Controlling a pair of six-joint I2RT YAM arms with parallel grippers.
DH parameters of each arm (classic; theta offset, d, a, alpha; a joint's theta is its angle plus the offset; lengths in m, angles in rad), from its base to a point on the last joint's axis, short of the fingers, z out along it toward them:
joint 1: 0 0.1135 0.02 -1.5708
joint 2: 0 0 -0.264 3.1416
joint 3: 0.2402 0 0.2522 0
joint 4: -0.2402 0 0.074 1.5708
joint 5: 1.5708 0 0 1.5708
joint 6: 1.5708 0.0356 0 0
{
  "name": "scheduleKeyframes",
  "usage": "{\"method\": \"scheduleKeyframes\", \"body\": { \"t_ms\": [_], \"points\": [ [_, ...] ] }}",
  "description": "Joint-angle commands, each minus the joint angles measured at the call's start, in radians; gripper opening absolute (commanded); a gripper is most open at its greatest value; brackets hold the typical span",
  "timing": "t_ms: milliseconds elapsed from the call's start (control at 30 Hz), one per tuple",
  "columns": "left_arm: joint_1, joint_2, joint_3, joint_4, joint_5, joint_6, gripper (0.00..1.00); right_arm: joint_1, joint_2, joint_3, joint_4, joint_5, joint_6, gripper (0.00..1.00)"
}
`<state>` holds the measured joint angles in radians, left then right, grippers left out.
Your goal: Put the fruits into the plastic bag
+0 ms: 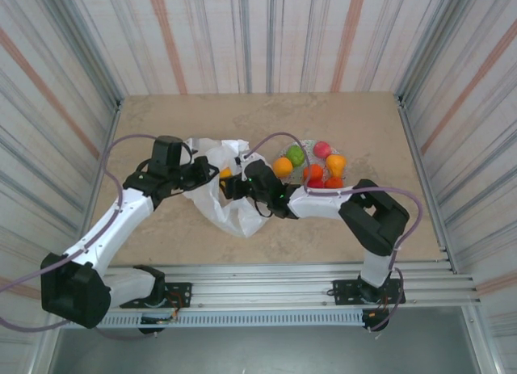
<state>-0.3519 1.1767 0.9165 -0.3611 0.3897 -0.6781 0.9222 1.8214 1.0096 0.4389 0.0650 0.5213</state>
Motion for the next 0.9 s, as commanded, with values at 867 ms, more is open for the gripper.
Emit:
{"method": "scheduleKeyframes", "body": {
  "t_ms": [867],
  "points": [
    [0.088,0.080,-0.071,0.116,0.060,0.012,0.00,-0.100,-0.040,-0.015,-0.097,-0.082,0.037,0.99]
  ]
}}
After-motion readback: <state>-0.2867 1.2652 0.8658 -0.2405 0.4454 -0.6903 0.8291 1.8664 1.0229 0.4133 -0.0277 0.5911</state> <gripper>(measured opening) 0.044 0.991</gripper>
